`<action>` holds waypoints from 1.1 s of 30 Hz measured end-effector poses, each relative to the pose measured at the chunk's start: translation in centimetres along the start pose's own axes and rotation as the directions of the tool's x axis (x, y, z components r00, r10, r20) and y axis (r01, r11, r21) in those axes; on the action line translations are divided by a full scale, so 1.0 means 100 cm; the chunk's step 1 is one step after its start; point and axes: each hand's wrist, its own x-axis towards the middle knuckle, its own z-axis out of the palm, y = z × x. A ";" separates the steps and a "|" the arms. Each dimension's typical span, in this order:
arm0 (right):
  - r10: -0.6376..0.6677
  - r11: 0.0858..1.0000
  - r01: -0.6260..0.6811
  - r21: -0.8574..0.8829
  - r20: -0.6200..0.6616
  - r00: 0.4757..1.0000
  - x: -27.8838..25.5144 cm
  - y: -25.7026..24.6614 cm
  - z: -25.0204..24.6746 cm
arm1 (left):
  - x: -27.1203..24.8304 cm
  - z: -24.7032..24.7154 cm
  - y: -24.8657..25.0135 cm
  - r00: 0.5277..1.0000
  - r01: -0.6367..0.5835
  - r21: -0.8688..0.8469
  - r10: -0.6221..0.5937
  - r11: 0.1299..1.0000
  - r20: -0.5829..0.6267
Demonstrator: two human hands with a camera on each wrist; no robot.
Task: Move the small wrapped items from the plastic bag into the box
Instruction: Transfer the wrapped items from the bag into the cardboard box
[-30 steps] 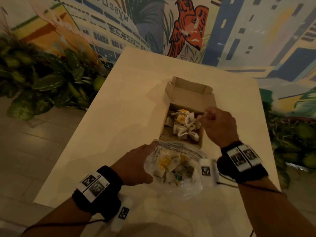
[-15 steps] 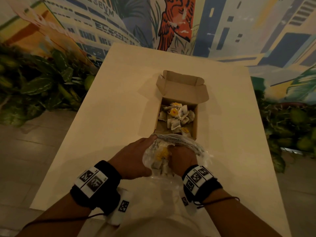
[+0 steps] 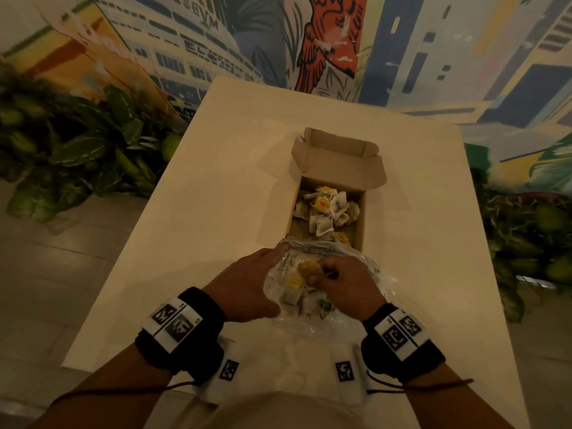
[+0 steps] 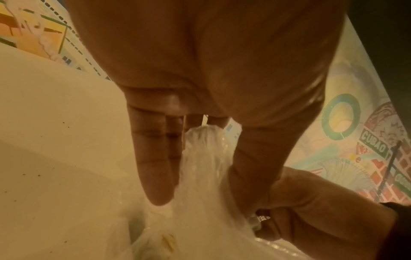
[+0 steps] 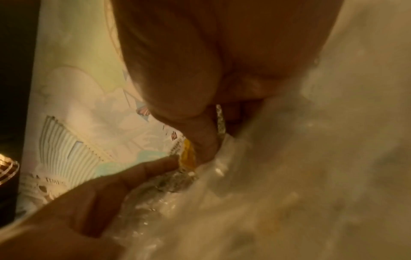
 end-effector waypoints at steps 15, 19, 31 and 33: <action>-0.057 0.931 0.166 0.325 -0.319 0.946 -0.019 -0.044 -0.047 | -0.001 -0.001 -0.002 0.999 0.034 0.015 -0.035 0.999 0.024; 0.125 0.868 0.142 0.476 -0.487 0.864 0.018 -0.049 -0.081 | -0.005 -0.001 -0.003 0.999 0.028 0.013 -0.029 1.000 0.035; 0.188 0.926 -0.290 -0.242 -0.371 0.909 0.068 -0.026 -0.090 | -0.007 0.000 -0.001 0.997 0.044 -0.003 -0.044 0.999 0.057; 0.038 0.994 -0.071 -0.085 -0.339 0.940 0.036 -0.047 -0.088 | -0.005 0.000 -0.002 0.998 0.044 -0.016 -0.043 0.999 0.048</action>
